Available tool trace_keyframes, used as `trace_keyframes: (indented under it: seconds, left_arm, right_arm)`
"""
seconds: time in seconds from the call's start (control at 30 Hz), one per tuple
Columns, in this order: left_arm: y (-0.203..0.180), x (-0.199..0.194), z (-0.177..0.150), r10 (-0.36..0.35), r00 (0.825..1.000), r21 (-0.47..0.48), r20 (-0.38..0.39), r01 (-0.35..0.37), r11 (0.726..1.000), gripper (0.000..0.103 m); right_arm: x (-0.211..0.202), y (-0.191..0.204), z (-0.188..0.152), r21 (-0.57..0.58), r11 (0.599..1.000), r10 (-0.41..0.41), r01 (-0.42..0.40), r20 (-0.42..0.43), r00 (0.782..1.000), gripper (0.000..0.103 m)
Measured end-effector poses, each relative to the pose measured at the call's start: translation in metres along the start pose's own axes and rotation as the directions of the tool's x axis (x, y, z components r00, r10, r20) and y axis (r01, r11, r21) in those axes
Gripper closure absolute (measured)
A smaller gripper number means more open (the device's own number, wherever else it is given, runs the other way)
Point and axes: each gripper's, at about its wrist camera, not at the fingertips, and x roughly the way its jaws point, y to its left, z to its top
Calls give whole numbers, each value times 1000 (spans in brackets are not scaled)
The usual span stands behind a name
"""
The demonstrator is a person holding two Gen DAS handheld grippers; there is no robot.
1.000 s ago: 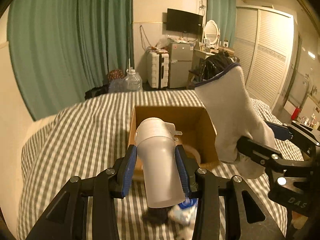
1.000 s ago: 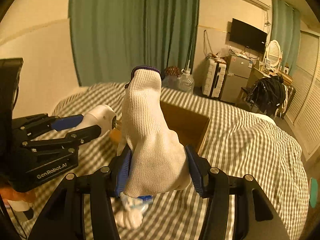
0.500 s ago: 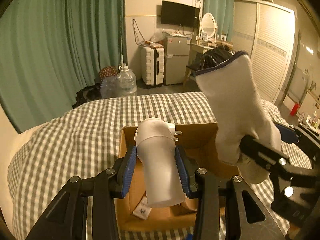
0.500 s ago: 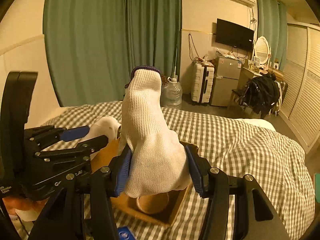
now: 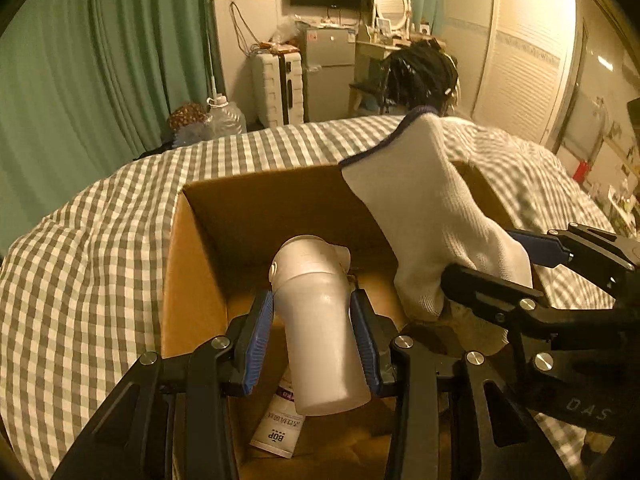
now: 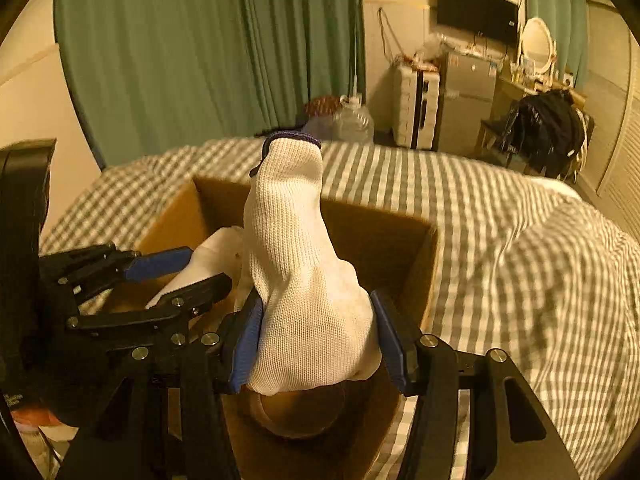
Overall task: Organize objects
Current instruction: 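Carry the glove and bottle over the box and release both inside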
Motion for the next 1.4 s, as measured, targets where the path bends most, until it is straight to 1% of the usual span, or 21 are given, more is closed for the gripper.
trace_keyframes:
  seconds: [0.13,0.2,0.23,0.27,0.37,0.43,0.47,0.5,0.57,0.6,0.67,0.8,0.97,1.07,1.13,1.3,1.4]
  left_arm:
    - [1,0,-4,-3,1000,-7,1,3,1000,61]
    - [3,-1,-3,4,1000,-11,5,-4,1000,60]
    - [5,-4,-6,0,1000,-16,12,0,1000,56]
    - [5,-7,-8,-4,1000,-21,21,5,1000,46]
    - [10,-23,-12,1,998,-41,66,1,999,29]
    - [15,-34,-15,13,996,-50,86,-9,999,23]
    - [15,-38,-17,22,995,-53,96,-17,998,20]
    - [14,-44,-19,36,993,-55,110,-30,998,19]
    - [11,-55,-23,54,990,-54,134,-47,997,14]
    - [9,-63,-26,66,986,-55,151,-59,997,12]
    - [8,-74,-35,84,981,-58,175,-75,996,11]
    - [8,-104,-61,116,973,-75,201,-103,992,11]
    - [3,-126,-92,115,974,-103,196,-96,990,11]
    - [-2,-134,-112,104,980,-111,172,-86,990,11]
    - [-5,-136,-126,84,985,-121,151,-66,991,11]
    - [-8,-135,-158,105,990,-130,90,-93,987,11]
    - [-6,-137,-176,109,991,-154,71,-97,983,11]
  right_arm:
    - [8,-7,-8,27,1000,11,-10,-31,999,50]
    - [7,-8,-8,28,999,25,-24,-26,999,46]
    - [5,-4,-7,27,999,20,-19,-21,1000,45]
    - [1,-3,-8,23,1000,9,-9,-5,1000,42]
    - [-6,-3,-8,29,1000,-2,1,27,1000,38]
    - [-17,-5,-7,45,999,5,-8,60,998,34]
    - [-22,-6,-7,51,999,2,-6,75,997,29]
    - [-29,-5,-8,56,998,-7,1,100,995,26]
    - [-43,-5,-10,64,998,-23,15,137,990,24]
    - [-50,-4,-10,69,997,-29,19,152,988,21]
    - [-62,-3,-15,78,997,-37,23,180,983,18]
    - [-90,3,-31,92,995,-64,44,217,974,16]
    - [-117,7,-58,122,991,-75,48,225,971,16]
    - [-126,11,-78,135,990,-74,46,212,974,16]
    - [-128,15,-93,138,990,-62,35,191,980,16]
    - [-124,29,-124,117,993,-41,27,125,991,16]
    - [-122,37,-141,89,996,-39,31,89,995,16]
